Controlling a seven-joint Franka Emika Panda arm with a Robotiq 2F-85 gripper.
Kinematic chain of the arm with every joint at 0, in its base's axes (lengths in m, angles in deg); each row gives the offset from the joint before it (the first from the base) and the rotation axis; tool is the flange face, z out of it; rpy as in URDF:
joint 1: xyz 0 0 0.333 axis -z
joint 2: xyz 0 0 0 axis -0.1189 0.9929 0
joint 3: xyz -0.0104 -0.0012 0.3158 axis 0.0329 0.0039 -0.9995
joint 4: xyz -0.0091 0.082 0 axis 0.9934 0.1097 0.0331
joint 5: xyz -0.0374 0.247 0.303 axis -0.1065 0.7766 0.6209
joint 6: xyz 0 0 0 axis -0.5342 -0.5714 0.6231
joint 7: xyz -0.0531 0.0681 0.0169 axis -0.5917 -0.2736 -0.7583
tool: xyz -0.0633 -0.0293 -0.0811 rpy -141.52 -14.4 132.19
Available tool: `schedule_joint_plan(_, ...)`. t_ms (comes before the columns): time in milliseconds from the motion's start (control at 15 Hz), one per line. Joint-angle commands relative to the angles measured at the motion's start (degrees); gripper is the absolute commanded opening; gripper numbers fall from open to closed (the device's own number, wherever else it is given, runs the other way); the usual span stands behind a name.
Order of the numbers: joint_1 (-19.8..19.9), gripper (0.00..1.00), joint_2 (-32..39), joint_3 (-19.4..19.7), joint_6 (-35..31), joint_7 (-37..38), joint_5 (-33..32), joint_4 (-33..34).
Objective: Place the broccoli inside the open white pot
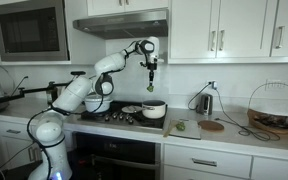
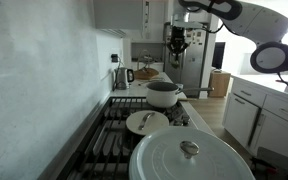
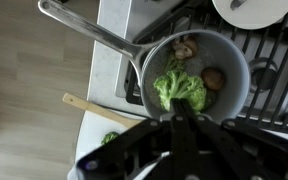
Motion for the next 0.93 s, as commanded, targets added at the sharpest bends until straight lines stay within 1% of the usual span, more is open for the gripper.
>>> schedule_joint_plan(0,-1.31,0.01,0.77,0.27,2.61,1.48,-0.43,-0.21)
schedule_joint_plan(600,-3.81,0.01,5.1,0.75,7.03,3.2,-1.36,-0.51)
schedule_joint_plan(867,-4.38,0.01,7.4,0.66,6.04,3.16,-2.03,0.21)
